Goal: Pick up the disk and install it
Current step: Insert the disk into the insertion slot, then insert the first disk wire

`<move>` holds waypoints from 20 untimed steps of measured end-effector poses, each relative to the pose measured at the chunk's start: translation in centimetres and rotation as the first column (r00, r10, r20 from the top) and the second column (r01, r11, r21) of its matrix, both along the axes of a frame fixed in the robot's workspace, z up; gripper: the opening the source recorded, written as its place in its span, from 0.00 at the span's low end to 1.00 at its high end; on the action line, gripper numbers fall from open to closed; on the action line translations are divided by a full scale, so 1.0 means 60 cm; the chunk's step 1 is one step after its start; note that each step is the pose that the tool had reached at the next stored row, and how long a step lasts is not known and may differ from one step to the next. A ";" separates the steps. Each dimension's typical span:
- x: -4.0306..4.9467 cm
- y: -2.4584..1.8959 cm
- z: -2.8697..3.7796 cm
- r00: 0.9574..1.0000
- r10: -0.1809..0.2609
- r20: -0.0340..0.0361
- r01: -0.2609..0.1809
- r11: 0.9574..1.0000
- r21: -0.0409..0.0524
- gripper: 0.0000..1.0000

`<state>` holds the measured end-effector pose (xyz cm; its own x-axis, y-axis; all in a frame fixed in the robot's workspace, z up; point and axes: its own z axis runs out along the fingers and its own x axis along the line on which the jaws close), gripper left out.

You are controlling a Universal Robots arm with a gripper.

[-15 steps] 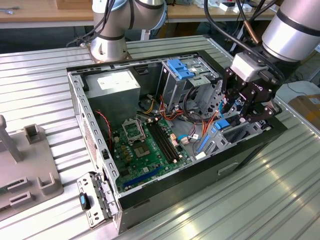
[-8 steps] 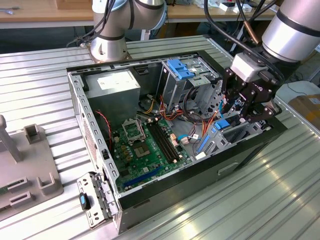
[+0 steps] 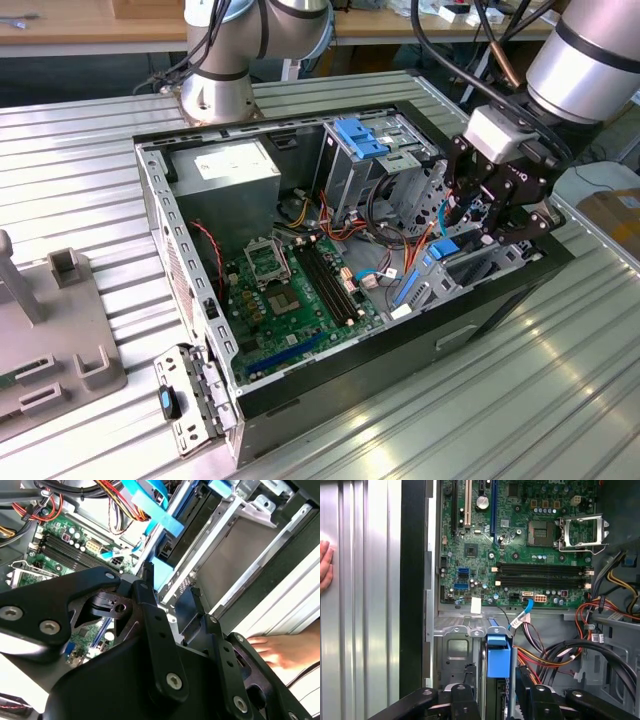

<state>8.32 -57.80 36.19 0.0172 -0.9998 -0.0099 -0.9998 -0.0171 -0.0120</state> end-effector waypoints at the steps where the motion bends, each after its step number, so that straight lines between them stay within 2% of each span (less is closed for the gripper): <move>1: 0.003 0.0000 0.000 1.000 0.000 0.000 0.000 1.000 0.000 0.44; 6: 0.006 0.0000 0.000 1.000 0.000 0.000 0.000 1.000 0.000 0.44; 12: 0.037 0.0000 0.000 1.000 0.000 0.000 0.000 1.000 0.000 0.44; 17: 0.050 0.0001 0.000 1.000 0.000 0.000 0.000 1.000 0.000 0.44; 20: 0.051 0.0000 0.000 1.000 0.000 0.000 0.000 1.000 0.000 0.44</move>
